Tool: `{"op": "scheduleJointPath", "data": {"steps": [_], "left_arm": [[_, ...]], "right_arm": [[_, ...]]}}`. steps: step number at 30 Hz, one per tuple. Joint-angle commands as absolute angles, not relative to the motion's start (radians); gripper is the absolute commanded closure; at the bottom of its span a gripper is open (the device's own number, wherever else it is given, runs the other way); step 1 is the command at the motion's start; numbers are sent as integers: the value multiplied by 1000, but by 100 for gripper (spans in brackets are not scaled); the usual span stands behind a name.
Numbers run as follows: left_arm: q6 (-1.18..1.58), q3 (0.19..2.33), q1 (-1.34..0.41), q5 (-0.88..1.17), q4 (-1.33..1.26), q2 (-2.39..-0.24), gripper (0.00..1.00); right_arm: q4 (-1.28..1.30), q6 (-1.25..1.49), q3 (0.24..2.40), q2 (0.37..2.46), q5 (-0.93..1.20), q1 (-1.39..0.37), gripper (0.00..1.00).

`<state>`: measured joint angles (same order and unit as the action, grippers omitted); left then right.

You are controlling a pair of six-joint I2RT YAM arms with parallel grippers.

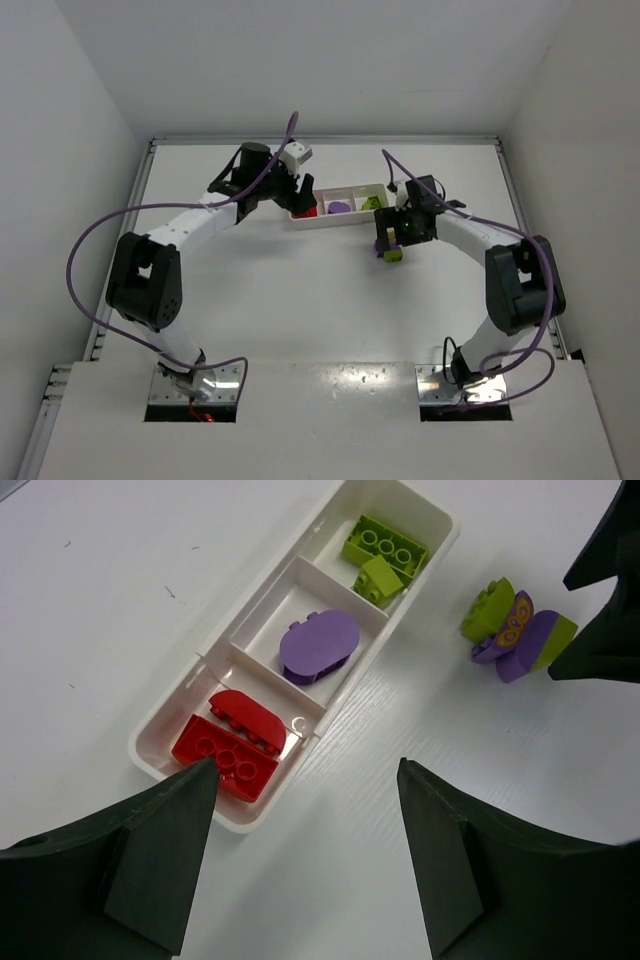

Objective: Sort the legos into containers by color

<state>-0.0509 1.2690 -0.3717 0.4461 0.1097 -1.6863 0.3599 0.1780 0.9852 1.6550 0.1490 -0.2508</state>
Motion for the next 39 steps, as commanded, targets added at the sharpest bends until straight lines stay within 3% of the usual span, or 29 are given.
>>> {"op": "scheduleJointPath", "data": {"steps": [1,17,22,24,30,34,39], "left_arm": [[-51,1266,-358,446,64,-1635,22],[-41,1275,-318,465,55,-1672,22],[-41,1275,-308,465,46,-1672,22],[-41,1275,-308,465,46,-1681,22],[-41,1256,-308,465,46,-1681,22],[-32,1236,-308,485,46,-1672,22],[-32,1171,-308,586,37,-1625,22]], "right_arm": [[314,210,1052,1696,130,-247,8],[285,242,1098,1841,100,-247,8],[285,252,1129,1882,81,-256,15],[285,252,1129,1891,81,-256,21],[276,233,1079,1846,100,-256,73],[287,192,1016,1774,126,-256,91],[305,123,950,1660,219,-256,98]]}}
